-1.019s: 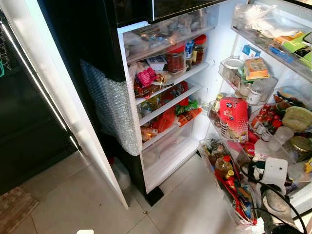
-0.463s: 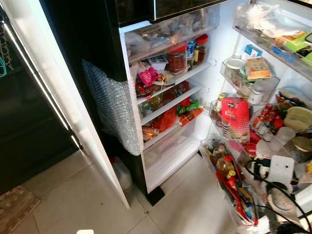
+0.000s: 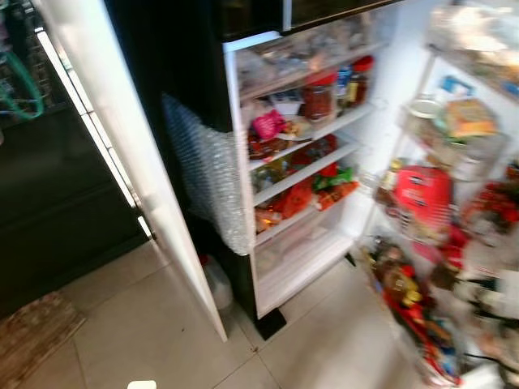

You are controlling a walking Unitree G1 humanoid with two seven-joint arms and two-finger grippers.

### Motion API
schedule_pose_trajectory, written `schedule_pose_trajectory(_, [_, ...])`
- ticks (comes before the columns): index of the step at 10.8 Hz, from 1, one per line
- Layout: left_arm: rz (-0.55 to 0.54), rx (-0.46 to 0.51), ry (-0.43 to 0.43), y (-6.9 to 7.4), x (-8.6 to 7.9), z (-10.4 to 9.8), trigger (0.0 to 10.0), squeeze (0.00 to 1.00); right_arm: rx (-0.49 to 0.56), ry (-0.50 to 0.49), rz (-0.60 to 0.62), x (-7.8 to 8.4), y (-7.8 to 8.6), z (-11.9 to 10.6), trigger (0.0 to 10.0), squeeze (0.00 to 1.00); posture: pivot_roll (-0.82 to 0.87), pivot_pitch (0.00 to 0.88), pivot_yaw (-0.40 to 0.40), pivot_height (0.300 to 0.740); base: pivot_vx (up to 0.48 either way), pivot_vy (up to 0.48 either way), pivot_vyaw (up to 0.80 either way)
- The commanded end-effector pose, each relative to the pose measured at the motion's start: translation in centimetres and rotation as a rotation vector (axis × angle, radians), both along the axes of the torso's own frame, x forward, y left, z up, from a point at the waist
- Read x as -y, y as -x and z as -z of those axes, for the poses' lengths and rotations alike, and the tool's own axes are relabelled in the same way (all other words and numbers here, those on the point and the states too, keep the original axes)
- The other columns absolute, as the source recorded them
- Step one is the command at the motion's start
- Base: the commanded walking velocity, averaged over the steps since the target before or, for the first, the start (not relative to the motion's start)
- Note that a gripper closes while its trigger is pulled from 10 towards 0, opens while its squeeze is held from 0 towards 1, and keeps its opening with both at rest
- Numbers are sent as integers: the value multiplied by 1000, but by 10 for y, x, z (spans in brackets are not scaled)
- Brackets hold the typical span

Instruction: Restocking fridge

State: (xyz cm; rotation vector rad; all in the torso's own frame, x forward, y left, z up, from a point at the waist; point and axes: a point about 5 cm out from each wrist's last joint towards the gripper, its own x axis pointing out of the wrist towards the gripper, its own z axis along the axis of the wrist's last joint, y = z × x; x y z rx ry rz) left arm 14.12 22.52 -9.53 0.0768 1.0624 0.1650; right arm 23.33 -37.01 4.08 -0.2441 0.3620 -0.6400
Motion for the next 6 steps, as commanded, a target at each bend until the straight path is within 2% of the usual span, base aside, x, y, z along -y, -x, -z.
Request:
schedule_pose_trajectory(1, [5, -6, -7, 2, -1, 0, 10000, 0, -22, -1, 94, 16, 16, 1, 10000, 0, -135, 0, 34, 740, 0, 0, 0])
schedule_pose_trajectory(2, [7, -7, -5, 2, -1, 1, 10000, 0, -31, -7, 131, 19, 22, 4, 10000, 0, -133, 0, 30, 740, 0, 0, 0])
schedule_pose_trajectory(4, [5, -4, -3, 2, -1, 0, 10000, 0, -71, -22, 147, 15, 28, 13, 10000, 0, -130, 0, 29, 740, 0, 0, 0])
schedule_pose_trajectory(6, [4, -6, -3, 2, -1, 1, 10000, 0, -123, -111, 120, -6, 29, 34, 10000, 0, -125, 0, 28, 740, 0, 0, 0])
